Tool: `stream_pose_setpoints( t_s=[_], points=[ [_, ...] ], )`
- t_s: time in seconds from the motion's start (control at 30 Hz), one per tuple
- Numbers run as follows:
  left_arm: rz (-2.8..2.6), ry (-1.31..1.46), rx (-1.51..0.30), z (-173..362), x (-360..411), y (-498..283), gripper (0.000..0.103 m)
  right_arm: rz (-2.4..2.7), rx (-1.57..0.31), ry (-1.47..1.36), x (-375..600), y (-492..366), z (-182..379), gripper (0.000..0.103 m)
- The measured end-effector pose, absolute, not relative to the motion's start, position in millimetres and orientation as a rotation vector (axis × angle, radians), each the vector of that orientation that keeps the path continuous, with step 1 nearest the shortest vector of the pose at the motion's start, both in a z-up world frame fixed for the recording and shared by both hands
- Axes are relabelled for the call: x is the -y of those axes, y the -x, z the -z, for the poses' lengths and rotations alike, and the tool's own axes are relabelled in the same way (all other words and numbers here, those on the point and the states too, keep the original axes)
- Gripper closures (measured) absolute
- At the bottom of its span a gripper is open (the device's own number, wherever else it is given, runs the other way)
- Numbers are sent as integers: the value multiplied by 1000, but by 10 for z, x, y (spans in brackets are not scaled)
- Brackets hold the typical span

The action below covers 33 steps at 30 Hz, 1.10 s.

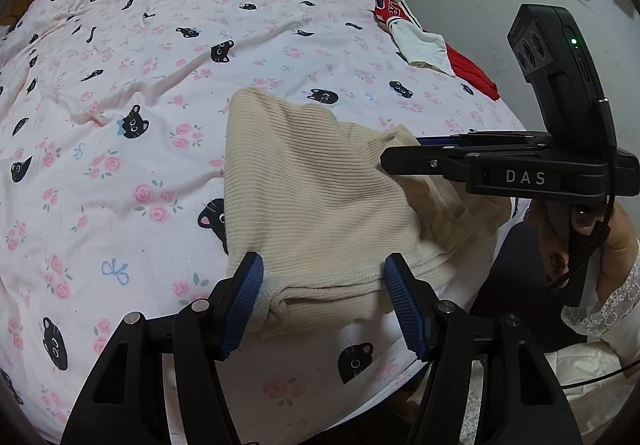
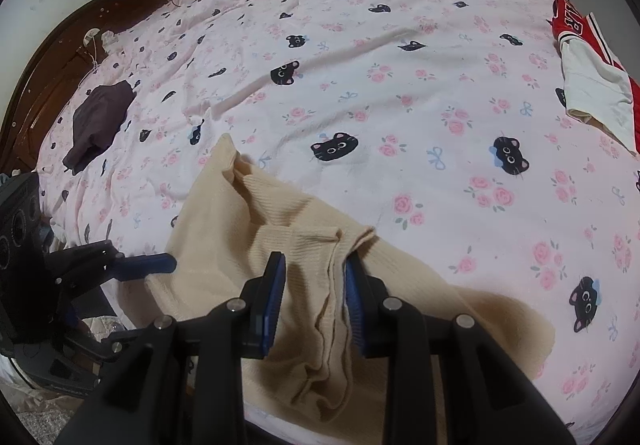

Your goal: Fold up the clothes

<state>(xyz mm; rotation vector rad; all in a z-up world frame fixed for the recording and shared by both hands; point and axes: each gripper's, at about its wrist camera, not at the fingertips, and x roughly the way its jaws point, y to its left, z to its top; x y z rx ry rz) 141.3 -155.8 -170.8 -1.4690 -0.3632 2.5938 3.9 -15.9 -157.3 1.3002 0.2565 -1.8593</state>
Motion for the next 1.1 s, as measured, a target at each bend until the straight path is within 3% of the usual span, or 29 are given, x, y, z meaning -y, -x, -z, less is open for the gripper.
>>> stream_pose_setpoints(
  t_s=[0.1, 0.7, 1.1],
  points=[
    [-2593, 1469, 365, 1713, 1562, -1412, 45, 1847, -255, -1324, 151, -7, 1613, 96],
    [-2589, 1467, 385, 1725, 1584, -1406, 45, 1955, -157, -1290, -255, -32, 1309, 97],
    [-2587, 1472, 383, 1718, 1586, -1402, 45, 2000, -177, -1374, -342, 44, 1580, 93]
  ],
)
